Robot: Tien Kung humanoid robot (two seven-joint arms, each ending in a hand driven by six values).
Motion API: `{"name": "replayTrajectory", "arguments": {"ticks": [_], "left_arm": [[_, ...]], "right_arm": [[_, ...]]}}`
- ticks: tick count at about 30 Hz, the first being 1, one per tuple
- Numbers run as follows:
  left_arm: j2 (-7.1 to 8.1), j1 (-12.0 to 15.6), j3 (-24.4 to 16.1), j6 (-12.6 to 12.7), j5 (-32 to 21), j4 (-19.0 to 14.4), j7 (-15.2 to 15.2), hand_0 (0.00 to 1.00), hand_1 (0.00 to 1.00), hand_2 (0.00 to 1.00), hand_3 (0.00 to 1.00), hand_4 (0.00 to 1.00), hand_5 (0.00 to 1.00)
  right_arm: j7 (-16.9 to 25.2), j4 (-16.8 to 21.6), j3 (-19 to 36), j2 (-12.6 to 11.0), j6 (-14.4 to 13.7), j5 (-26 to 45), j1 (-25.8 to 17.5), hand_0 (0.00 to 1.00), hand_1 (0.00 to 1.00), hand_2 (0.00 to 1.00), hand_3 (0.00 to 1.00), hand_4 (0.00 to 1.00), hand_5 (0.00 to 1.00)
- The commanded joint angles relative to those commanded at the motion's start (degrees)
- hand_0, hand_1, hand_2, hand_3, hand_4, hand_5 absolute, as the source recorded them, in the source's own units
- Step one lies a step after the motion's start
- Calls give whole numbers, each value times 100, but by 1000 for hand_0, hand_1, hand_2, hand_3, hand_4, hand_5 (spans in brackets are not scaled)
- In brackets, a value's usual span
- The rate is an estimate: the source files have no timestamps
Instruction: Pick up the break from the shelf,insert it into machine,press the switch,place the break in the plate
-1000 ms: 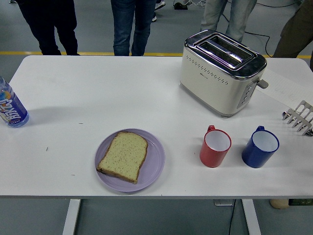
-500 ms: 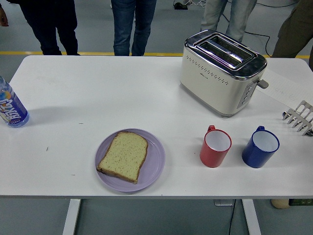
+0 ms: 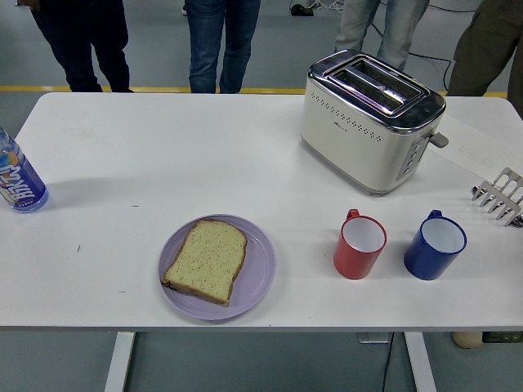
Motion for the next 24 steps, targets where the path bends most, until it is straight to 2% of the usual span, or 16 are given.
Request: {"name": "replayTrajectory", "arguments": {"ticks": [24], "left_arm": [[10,-106,125,16,-182,0,-54,627,494,498,537,318,809]], "right_arm": [[-183,-12,226,32,121,-33,72,724,647,653,618,458,339]]}}
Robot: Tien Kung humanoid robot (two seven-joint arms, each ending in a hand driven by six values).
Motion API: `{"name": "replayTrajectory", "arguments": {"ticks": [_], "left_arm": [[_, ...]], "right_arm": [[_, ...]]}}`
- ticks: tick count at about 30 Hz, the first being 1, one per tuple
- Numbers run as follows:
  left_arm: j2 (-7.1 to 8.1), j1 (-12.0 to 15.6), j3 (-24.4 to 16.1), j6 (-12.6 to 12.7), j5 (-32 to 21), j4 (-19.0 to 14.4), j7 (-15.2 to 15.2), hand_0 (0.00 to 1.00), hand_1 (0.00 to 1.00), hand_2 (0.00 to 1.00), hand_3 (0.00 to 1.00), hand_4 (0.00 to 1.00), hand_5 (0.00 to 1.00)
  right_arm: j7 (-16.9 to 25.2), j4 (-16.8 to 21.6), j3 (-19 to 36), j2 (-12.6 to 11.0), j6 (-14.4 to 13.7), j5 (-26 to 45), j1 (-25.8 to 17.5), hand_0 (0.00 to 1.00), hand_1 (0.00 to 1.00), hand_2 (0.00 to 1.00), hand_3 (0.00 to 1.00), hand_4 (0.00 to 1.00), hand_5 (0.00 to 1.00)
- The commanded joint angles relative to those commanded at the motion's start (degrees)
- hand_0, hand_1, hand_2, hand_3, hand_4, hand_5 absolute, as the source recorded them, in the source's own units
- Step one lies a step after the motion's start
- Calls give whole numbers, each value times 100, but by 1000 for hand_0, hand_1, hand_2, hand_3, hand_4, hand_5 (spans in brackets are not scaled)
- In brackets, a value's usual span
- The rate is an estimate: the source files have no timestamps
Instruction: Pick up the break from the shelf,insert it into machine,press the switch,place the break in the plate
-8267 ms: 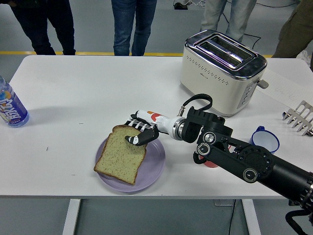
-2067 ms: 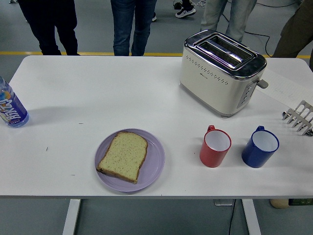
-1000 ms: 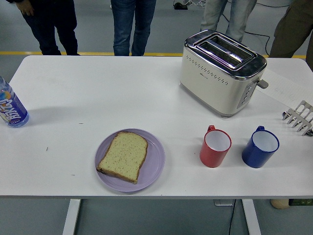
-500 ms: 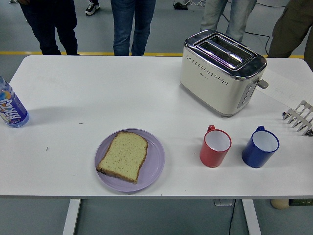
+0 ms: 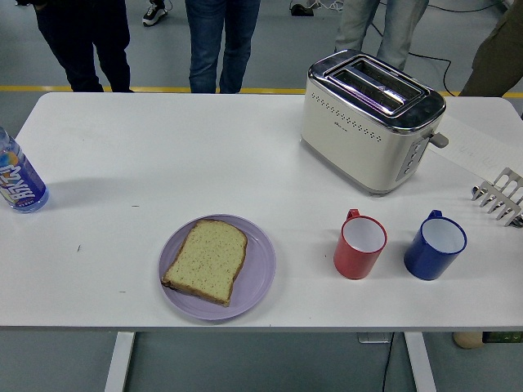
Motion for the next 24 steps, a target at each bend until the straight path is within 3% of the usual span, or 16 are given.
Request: {"name": "replayTrajectory", "arguments": {"ticks": [24], "left_arm": [[-10,-42,39,19,-82,0,-26,627,495,500,536,318,807]], "right_arm": [[-77,-18,59,12,-57,-17,13,727,648,661,630,458,350]]}}
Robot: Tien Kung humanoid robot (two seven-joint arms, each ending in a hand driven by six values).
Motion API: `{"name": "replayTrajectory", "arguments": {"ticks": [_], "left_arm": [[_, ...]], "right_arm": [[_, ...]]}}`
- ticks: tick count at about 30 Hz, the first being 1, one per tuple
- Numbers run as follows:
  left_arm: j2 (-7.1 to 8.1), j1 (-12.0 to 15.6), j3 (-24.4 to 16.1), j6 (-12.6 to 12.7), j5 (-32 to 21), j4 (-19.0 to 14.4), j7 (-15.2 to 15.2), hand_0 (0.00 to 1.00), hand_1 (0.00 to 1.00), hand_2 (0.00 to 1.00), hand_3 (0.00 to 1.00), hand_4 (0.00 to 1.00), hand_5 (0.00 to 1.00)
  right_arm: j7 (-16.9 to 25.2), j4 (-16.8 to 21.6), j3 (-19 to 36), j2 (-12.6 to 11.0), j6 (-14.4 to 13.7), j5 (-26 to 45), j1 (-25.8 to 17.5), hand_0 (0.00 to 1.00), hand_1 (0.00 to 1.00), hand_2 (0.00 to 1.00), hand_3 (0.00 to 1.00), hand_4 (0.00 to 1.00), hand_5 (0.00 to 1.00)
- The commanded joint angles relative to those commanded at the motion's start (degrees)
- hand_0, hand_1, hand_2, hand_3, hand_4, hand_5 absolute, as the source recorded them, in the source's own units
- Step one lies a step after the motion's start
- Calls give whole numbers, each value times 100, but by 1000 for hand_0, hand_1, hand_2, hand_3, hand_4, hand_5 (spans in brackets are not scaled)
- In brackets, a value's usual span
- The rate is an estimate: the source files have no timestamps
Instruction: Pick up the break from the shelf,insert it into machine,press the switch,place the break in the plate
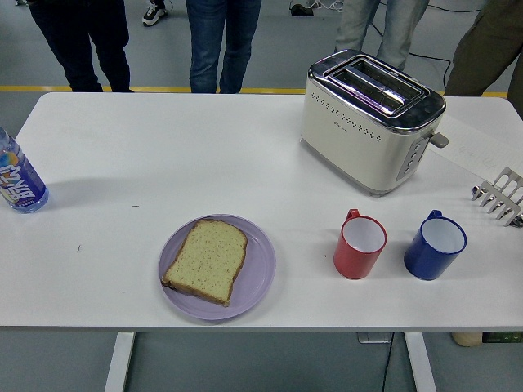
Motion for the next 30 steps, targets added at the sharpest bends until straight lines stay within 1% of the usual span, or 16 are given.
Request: {"name": "replayTrajectory", "arguments": {"ticks": [5,6,12,30], "left_arm": [[-8,-5,-38,-3,43,0,6,627,495,500,536,318,807],[-9,-7,-43,-4,48,0,7,627,495,501,536,318,807],[-13,-19,-73,-2,76,0,11,627,495,501,535,319,809],[-24,22,-112,-15,142,0,31,627,496,503,535,319,811]], "right_arm": [[14,6,24,-11,-15,9,-18,727,648,661,630,458,350],[17,6,25,-12,-17,9,-20,724,648,661,631,452,366],[22,4,29,-1,-22,0,-6,724,648,661,632,449,375],[56,3,21,4,-120,27,-26,722,642,660,633,447,380]]}}
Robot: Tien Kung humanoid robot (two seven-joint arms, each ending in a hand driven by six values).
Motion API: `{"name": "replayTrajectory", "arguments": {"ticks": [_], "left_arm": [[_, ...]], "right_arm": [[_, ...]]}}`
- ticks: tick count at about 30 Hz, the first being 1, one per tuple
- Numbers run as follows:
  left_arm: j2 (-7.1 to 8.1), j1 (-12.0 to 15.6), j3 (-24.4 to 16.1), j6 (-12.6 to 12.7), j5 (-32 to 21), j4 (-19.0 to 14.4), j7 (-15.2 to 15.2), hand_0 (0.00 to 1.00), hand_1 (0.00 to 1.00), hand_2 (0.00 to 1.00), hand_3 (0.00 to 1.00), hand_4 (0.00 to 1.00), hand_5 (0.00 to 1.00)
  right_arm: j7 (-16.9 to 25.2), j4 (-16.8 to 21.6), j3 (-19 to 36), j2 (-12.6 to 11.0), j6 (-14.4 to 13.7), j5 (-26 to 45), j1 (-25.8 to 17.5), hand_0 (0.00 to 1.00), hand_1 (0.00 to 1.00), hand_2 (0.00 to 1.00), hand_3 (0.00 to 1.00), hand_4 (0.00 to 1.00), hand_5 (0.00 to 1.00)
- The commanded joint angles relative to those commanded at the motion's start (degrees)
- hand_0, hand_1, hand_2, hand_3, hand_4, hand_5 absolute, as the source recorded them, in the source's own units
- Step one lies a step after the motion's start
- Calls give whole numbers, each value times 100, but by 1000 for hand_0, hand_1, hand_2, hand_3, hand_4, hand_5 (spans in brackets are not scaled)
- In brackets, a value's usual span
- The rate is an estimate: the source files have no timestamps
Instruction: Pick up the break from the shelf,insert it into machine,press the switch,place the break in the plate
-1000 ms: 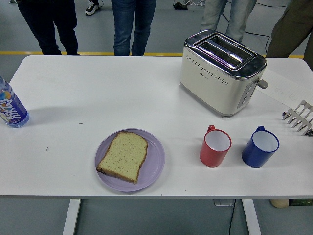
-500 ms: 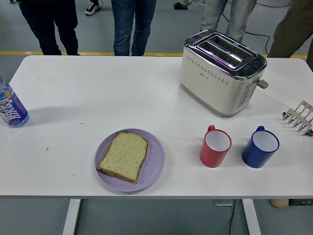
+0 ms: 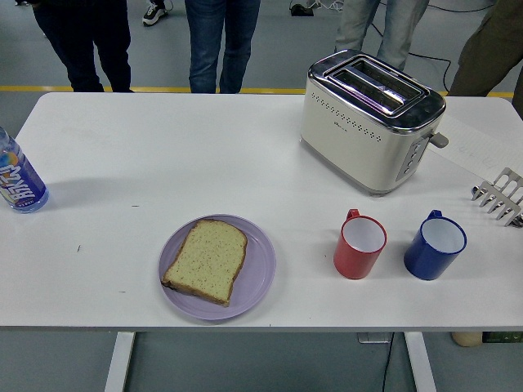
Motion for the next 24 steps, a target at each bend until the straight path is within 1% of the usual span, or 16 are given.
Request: {"name": "replayTrajectory", "arguments": {"ticks": [24], "left_arm": [[0,-3,-53,-6,58,0,4,626,495,508,535,318,811]], "right_arm": [[72,15,79,28,-79,35,-21,715,640,660,632,444,386]]}}
